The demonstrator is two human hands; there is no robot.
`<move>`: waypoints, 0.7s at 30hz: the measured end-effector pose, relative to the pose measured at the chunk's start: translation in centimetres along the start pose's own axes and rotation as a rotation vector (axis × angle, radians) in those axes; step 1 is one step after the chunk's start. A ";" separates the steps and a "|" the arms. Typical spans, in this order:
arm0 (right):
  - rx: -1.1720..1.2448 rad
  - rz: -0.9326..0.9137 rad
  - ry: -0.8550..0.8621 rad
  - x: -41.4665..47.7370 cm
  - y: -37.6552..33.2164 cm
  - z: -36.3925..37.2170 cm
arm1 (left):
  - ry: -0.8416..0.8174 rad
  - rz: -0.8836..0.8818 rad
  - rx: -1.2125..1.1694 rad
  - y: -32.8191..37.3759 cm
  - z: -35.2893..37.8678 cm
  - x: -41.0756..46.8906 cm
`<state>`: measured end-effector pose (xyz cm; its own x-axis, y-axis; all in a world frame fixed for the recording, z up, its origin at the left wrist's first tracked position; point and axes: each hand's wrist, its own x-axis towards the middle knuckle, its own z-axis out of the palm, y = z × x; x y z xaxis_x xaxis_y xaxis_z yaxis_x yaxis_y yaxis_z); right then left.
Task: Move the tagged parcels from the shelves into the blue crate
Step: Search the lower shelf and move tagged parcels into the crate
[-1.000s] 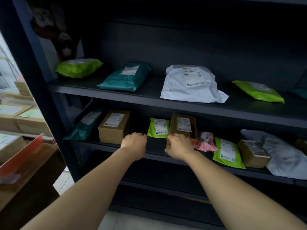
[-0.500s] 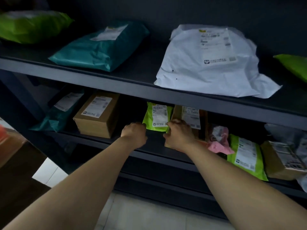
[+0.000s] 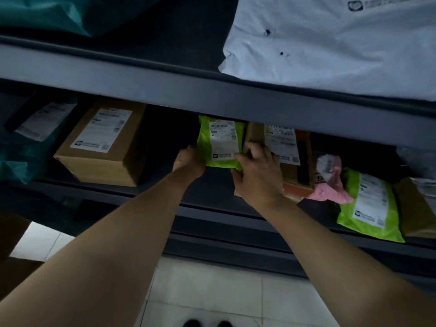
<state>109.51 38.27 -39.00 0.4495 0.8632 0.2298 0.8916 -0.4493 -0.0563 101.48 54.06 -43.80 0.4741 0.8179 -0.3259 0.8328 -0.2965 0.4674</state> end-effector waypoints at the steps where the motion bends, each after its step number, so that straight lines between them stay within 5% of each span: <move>1: 0.003 0.007 0.013 0.1 0.0 0.1 | 0.016 -0.001 0.001 0.0 -0.1 0.1; 10: 0.103 -0.117 -0.015 0.8 -3.6 -0.6 | -0.154 -0.115 -0.204 -3.1 -2.3 -3.4; 16: 0.452 0.277 -0.464 0.4 -7.1 1.9 | -0.253 -0.146 0.032 -5.5 -4.0 -5.6; 21: 0.645 0.517 -0.423 -0.9 -7.4 2.7 | -0.120 0.009 -0.007 -6.0 -3.5 -6.3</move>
<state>102.65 41.48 -41.38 0.6691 0.6603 -0.3412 0.3755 -0.6965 -0.6115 92.49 52.36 -41.68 0.5129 0.7501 -0.4175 0.8266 -0.3002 0.4761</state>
